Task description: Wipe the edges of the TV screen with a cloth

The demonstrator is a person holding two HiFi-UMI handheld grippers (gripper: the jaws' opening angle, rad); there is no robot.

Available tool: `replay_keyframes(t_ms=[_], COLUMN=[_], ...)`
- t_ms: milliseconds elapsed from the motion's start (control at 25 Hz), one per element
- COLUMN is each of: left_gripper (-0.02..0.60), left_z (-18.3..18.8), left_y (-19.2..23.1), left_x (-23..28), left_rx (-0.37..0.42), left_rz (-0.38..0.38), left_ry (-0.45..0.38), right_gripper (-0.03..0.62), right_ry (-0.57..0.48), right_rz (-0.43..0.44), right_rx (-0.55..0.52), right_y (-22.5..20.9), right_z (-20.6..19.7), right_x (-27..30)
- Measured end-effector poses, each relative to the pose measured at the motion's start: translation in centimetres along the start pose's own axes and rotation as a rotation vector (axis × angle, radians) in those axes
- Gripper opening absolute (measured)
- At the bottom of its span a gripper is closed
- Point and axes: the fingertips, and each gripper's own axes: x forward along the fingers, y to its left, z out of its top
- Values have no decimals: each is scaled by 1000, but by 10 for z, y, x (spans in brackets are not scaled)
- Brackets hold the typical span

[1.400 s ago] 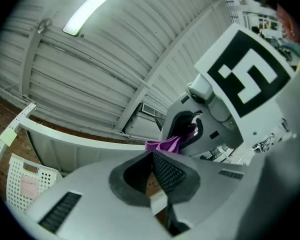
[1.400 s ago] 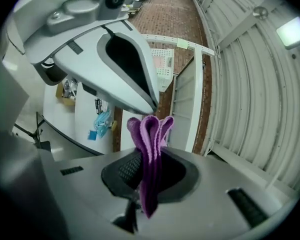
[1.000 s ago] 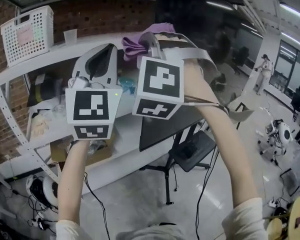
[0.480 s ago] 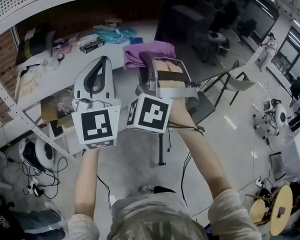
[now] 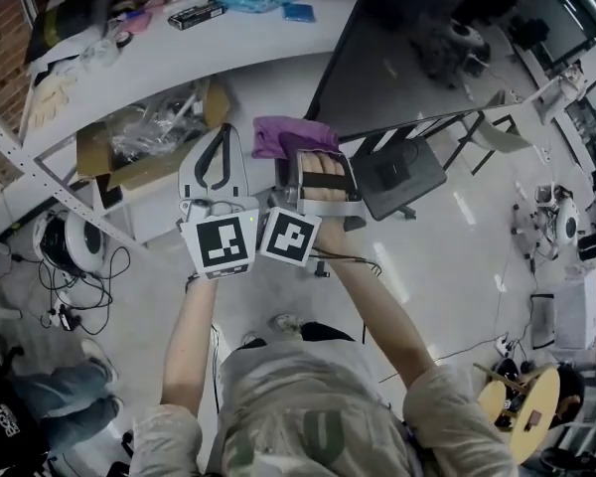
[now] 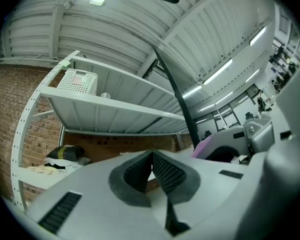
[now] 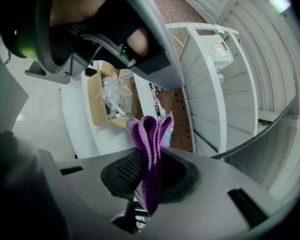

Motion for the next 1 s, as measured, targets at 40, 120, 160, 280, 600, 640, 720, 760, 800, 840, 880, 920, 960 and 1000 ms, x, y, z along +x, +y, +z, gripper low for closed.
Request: replay_keyframes(t_ms=[40,120,160,280,600,640,720,760,800,840,880,920,960,1000], left_gripper=[15,15,15,15,15,15,15,15,15,15,15,15,15,15], left_z=[-8,-22,-27,-43,-86,-89,-94,-96,-97,-99,-100,-100,-101,-102], left_y=[-3,-7,-8,-9,-2,-1,0,0,1,1,3,4,6,7], left_x=[-1,-5,-7,-12,-35,-37,-42,-44,-46,-49,-51,-53,-55,-58], left_rx=[0,-1,1,10,-13,-15,-17,-17,-17,-16,-16,-16,-16,-15], left_rz=[-2,-5,-6,-5,39,47,60,66,73,81,90,98,106,112], left_ry=[15,37,44,63,175,184,200,207,214,221,229,236,244,251], right_gripper=[52,51,51,52,52,52,52,52,52,52,52,51,52,52], right_ry=[1,1,-1,-14,-26,-30,-35,-37,-38,-40,-43,-45,-45,-45], right_rz=[12,33,44,75,100,100,108,112,117,122,128,136,144,153], right_rx=[2,8,14,20,-54,-58,-54,-53,-52,-49,-44,-36,-27,-18], right_y=[12,31,39,59,85,86,89,91,93,94,96,97,99,101], right_z=[-3,-8,-10,-13,-25,-25,-27,-28,-29,-30,-30,-31,-31,-31], right_x=[2,6,8,13,19,19,19,19,18,18,18,19,19,19])
